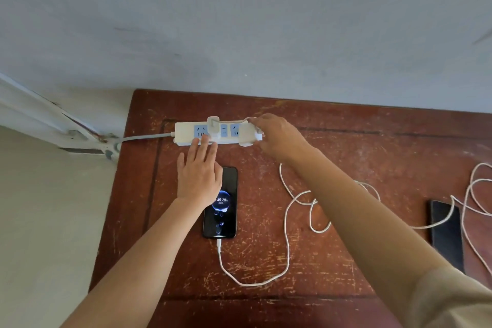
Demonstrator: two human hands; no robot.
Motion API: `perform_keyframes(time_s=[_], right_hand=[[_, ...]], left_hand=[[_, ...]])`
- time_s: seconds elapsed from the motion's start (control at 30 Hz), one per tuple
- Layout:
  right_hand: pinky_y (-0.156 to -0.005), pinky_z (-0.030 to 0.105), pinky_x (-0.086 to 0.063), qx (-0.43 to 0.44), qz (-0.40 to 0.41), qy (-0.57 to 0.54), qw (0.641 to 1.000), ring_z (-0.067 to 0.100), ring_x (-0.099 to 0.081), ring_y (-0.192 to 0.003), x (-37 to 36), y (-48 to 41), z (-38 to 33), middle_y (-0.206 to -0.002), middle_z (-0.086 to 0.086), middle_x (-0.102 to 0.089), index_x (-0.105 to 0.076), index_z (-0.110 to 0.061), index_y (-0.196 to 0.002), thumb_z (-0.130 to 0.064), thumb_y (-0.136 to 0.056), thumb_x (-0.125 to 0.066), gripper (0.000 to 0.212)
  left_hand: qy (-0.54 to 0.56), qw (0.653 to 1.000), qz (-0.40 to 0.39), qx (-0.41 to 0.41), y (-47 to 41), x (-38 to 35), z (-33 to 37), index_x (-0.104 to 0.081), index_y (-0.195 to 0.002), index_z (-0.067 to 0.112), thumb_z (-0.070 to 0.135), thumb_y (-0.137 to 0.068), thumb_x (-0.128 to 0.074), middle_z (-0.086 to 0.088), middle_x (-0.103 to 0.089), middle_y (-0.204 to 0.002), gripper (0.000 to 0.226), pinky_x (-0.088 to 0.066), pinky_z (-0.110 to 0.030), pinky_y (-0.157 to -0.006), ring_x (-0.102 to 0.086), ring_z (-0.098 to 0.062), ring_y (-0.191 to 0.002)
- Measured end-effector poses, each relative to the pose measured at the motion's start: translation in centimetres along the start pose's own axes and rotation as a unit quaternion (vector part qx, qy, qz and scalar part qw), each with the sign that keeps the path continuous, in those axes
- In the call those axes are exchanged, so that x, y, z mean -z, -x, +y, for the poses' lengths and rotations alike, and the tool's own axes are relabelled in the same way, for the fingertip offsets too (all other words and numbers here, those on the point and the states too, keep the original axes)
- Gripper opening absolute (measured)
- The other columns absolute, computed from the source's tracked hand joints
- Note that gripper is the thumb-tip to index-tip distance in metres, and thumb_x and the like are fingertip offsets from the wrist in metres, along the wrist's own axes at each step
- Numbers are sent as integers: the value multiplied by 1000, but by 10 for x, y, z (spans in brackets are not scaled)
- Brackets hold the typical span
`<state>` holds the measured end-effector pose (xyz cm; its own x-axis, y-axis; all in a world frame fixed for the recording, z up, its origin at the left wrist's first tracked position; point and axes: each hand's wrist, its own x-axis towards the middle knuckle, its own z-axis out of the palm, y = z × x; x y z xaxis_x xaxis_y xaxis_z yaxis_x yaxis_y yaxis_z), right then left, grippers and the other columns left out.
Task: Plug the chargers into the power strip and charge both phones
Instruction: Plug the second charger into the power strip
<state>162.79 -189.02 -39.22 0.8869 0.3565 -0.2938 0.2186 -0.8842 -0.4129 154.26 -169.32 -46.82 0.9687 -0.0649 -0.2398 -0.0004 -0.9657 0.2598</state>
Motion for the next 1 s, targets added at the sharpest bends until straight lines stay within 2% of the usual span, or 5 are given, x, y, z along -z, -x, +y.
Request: perform_keyframes(time_s=[0.3,0.43,0.57,0.8,1.0], right_hand=[[-84,41,-55,50,-60,164,983,30,-63,-114,10,-20,-20,-131,10,-61,-50,-12,-142,-13,-89,-70,57],[-94,45,-55,31,-31,40,998,32,-63,-119,8,-20,-18,-133,13,-66,-42,-8,-148,-24,-82,-82,78],[-99,43,-55,3,4,-92,996,27,-65,-119,-1,-16,-12,-131,10,-69,-55,-9,-139,-23,-76,-89,73],[-88,45,-57,50,-41,39,997,33,-67,-110,0,-29,-15,-125,12,-71,-57,-14,-137,-32,-82,-83,64],[-83,43,-60,35,-43,40,998,33,-69,-106,-4,-31,-14,-123,13,-72,-60,-17,-135,-29,-80,-84,61]], left_hand=[[21,1000,14,-3,-1,-5,-4,-39,-149,6,25,-98,-38,-12,-29,-163,54,-34,-60,-114,-22,-31,-152],[35,999,24,-3,0,-4,-4,-40,-148,5,26,-98,-28,-13,-33,-162,56,-35,-61,-113,-25,-31,-151],[51,998,39,-6,1,-6,-6,-40,-148,4,23,-97,-34,-13,-35,-160,54,-34,-60,-114,-27,-31,-150],[56,998,42,-4,0,-7,-6,-39,-148,3,18,-97,-46,-13,-34,-161,54,-33,-59,-115,-25,-31,-151],[50,998,36,-5,0,-6,-7,-38,-150,5,18,-99,-45,-12,-31,-162,53,-31,-58,-117,-22,-30,-152]])
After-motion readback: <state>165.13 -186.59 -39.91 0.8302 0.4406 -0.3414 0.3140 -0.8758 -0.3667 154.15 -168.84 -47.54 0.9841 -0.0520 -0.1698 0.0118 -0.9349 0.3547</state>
